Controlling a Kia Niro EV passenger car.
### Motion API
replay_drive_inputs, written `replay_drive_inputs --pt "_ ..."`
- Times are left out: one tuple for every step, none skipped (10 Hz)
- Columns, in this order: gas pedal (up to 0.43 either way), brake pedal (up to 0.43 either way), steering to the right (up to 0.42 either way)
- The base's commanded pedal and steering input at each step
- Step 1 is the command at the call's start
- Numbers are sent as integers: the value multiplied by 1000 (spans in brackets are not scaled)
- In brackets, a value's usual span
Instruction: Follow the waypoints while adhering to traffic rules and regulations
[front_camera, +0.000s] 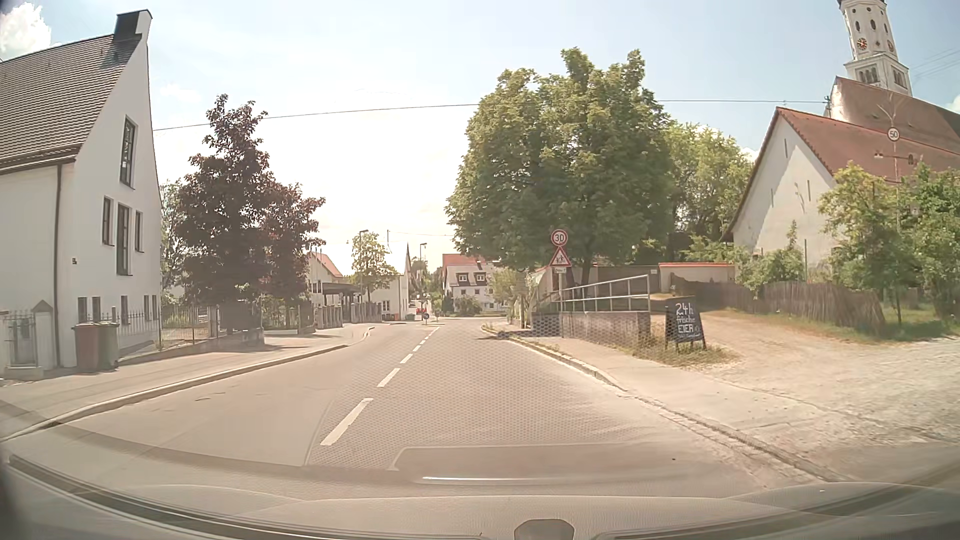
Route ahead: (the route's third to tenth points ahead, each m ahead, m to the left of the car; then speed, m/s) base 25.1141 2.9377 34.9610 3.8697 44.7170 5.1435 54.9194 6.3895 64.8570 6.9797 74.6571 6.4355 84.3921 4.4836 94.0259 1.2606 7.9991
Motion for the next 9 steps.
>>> replay_drive_inputs --pt "87 0 -25" --pt "67 0 -27" --pt "59 0 -28" --pt "47 0 -28" --pt "39 0 -28" --pt "28 0 -28" --pt "20 0 -28" --pt "20 0 -28" --pt "20 0 -28"
